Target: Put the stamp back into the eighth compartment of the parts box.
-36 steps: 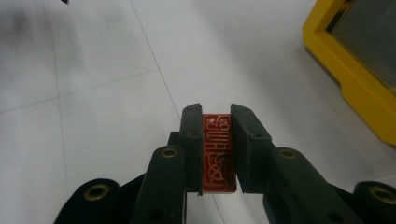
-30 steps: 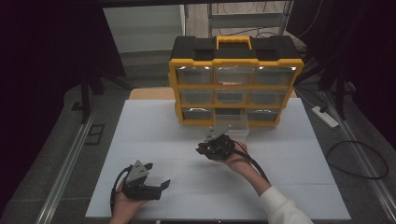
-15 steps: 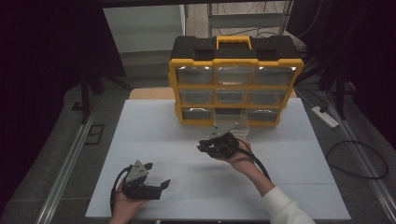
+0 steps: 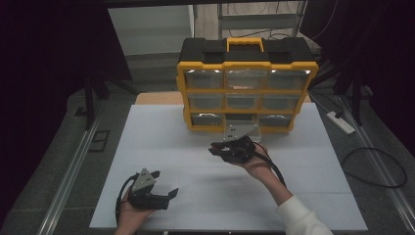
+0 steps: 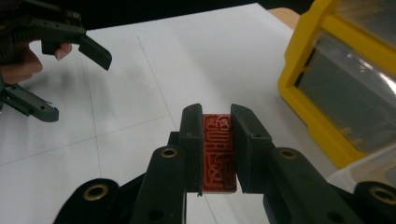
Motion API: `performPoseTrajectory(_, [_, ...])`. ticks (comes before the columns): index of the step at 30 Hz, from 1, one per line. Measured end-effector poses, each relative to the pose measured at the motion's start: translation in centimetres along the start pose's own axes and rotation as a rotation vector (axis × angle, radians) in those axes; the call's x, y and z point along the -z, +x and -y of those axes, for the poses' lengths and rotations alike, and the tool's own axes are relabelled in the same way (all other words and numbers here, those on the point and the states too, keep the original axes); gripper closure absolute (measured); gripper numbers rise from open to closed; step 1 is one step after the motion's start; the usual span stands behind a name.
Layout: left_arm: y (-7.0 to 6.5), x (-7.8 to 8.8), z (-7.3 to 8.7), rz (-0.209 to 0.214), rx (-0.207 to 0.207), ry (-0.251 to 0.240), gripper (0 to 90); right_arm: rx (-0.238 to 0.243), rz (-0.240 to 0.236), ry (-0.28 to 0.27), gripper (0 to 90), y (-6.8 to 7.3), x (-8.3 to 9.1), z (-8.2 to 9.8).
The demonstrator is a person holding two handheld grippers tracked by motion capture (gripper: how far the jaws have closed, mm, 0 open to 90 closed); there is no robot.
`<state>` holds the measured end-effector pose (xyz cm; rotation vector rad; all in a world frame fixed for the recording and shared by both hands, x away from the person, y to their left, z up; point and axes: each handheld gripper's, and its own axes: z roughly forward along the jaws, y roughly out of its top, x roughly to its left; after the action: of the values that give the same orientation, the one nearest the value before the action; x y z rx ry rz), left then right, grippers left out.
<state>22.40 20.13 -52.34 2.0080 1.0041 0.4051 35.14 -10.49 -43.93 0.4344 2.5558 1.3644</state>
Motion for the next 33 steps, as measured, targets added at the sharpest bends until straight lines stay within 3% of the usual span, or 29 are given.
performPoseTrajectory(19, [0.0, 0.0, 0.0, -0.001, -0.002, 0.001, 7.8, -0.012, 0.034, -0.084, 75.5, -1.0, 3.2, -1.0])
performPoseTrajectory(33, [0.0, 0.1, 0.0, 0.002, -0.003, -0.006, 7.9, -0.033, 0.059, -0.102, 75.5, -1.8, 4.3, -1.1])
